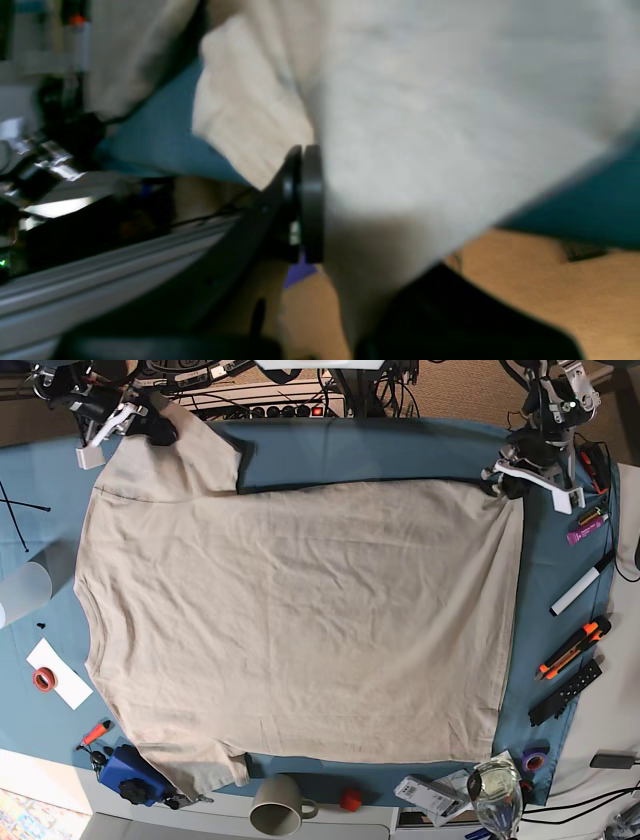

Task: Fold the T-shirt properly
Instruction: 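Grasp the shoulder edges with both grippers, then lift the shoulder edge with both grippers and pull it taut, then fold the held shoulder edge over the shirt body toward the hem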

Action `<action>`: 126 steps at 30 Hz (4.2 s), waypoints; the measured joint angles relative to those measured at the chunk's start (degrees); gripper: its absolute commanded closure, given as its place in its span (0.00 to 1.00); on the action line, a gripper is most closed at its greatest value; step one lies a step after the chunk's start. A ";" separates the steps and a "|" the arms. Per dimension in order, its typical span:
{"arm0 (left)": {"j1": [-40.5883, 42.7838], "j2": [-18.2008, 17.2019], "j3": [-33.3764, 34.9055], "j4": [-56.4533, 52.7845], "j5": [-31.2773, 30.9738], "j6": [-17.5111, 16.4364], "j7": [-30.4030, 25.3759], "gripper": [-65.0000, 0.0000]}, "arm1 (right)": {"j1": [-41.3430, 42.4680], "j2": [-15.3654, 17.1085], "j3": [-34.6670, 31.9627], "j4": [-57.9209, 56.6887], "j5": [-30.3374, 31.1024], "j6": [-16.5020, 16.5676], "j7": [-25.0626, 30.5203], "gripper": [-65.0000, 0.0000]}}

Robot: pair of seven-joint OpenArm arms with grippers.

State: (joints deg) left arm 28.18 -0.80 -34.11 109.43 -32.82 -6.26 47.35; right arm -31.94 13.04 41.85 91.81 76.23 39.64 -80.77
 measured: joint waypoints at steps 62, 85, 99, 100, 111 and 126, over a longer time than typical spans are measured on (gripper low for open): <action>9.38 -4.74 -10.60 10.34 -5.79 -2.78 3.58 1.00 | 1.79 -2.73 4.98 10.84 -6.97 0.28 0.87 1.00; 9.75 -4.46 -10.58 10.34 -5.20 -2.82 8.33 1.00 | -7.87 -2.86 13.33 10.86 -1.20 0.31 -0.28 1.00; 10.19 -4.42 -10.58 10.36 -6.88 0.04 5.77 1.00 | -3.04 -2.86 13.33 10.88 -6.47 0.46 -0.31 1.00; 10.21 -4.31 -10.58 10.34 -6.84 0.04 5.77 1.00 | -2.67 -2.91 13.27 10.88 -6.86 0.48 -0.44 1.00; 5.22 -3.98 -1.53 10.23 4.79 6.16 3.30 1.00 | -1.33 -2.84 11.37 10.86 -10.93 0.46 2.25 1.00; 1.46 -4.02 -1.57 8.52 6.64 6.01 0.33 1.00 | 7.93 1.05 5.81 10.84 -17.94 0.50 4.50 1.00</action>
State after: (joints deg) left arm 29.65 -4.82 -35.68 117.95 -26.17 -0.25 47.68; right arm -24.01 14.09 47.66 102.65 58.28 40.14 -76.27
